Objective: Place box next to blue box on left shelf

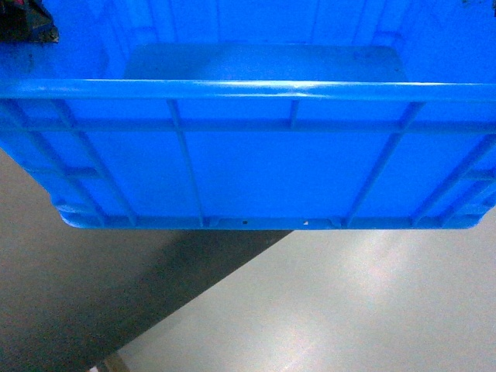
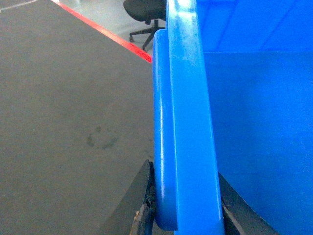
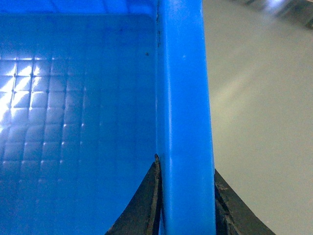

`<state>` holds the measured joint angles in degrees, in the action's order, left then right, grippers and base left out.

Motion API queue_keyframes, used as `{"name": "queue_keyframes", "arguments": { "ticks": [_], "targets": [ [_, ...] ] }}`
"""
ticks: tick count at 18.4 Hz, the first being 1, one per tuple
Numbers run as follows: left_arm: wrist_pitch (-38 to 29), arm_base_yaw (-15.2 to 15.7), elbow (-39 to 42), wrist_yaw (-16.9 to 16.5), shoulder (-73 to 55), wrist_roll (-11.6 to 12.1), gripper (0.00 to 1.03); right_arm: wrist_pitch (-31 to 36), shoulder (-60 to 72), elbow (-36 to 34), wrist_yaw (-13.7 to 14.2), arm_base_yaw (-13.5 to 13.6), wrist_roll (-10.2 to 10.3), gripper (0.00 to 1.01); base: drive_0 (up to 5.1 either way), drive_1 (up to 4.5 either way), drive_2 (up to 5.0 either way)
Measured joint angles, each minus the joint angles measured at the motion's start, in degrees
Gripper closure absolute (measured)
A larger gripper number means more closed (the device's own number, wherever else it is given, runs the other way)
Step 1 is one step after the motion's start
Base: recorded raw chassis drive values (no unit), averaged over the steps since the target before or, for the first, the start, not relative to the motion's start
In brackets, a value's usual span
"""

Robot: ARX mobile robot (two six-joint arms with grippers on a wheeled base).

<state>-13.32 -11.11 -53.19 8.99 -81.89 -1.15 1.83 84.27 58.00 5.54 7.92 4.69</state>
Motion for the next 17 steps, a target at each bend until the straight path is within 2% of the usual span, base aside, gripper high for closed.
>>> {"name": "queue_keyframes", "arguments": {
  "ticks": [17],
  "targets": [
    [0.00,0.00,0.00,0.00,0.00,0.02,0.82,0.02,0.00,0.00,0.02,0.00,0.00,0.83,-1.6,-1.58,-1.6]
  ]
}}
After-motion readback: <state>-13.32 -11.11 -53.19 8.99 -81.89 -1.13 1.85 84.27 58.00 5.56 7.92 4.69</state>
